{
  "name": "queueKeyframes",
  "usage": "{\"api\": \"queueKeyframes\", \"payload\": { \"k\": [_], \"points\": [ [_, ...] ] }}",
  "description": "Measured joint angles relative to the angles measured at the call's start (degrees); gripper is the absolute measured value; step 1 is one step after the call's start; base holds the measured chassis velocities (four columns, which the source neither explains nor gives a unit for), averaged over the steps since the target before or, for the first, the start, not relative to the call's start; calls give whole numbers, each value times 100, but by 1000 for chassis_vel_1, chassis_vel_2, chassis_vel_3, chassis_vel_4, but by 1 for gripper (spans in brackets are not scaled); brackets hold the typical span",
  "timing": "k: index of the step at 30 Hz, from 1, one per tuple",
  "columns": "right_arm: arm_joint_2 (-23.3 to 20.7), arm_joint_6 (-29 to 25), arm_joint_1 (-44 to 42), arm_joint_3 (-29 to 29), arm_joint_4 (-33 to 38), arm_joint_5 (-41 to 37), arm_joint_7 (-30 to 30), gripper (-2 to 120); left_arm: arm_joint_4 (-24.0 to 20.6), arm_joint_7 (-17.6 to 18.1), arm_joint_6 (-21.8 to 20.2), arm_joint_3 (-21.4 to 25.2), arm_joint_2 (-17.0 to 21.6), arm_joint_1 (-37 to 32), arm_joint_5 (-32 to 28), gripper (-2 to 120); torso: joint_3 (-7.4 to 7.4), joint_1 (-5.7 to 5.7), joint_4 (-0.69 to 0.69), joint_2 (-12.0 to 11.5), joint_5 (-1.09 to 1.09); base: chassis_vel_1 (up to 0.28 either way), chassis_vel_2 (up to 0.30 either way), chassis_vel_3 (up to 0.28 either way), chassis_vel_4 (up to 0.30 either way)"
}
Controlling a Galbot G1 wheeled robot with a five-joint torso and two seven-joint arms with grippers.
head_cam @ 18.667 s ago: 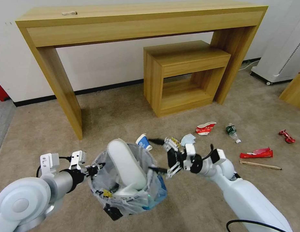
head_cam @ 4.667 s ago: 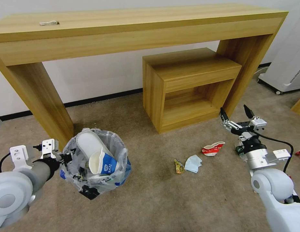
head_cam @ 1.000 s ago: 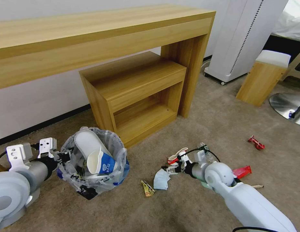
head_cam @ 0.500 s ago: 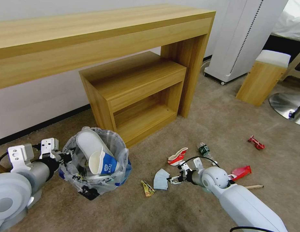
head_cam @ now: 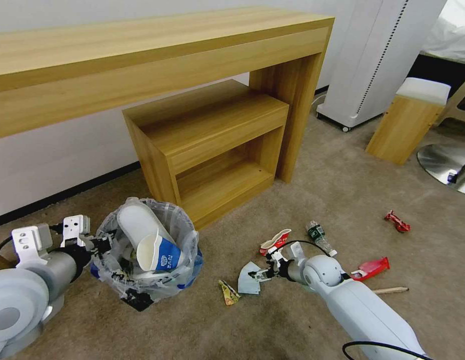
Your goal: Pick up the trash bin and place the garbage on the floor into it.
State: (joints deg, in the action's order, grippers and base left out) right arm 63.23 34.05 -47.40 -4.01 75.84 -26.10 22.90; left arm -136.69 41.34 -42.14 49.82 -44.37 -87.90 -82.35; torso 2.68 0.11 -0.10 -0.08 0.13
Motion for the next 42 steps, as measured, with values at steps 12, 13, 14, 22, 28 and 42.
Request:
{"api": "queueKeyframes", "payload": {
  "k": [12,13,14,22,28,42],
  "points": [
    [162,-15,57,-47,-335,218,37,89,90,-30,0,-26,17,49,6,1,0,0,0,0,0,0,0,0,0],
    [169,-15,66,-41,-353,223,37,84,97,-32,0,-34,18,57,6,1,0,0,0,0,0,0,0,0,0],
    [173,-15,72,-33,-373,229,37,80,107,-36,0,-41,20,68,6,1,0,0,0,0,0,0,0,0,0],
    [190,-101,59,6,-477,308,44,49,197,-113,0,-73,39,112,30,1,0,0,0,0,0,0,0,0,0],
    [212,-184,55,15,-496,308,44,31,243,-144,0,-92,44,136,47,1,0,0,0,0,0,0,0,0,0],
    [161,-227,12,46,-470,344,16,0,290,-181,0,-114,93,179,31,1,0,0,0,0,0,0,0,0,0]
  ]
}}
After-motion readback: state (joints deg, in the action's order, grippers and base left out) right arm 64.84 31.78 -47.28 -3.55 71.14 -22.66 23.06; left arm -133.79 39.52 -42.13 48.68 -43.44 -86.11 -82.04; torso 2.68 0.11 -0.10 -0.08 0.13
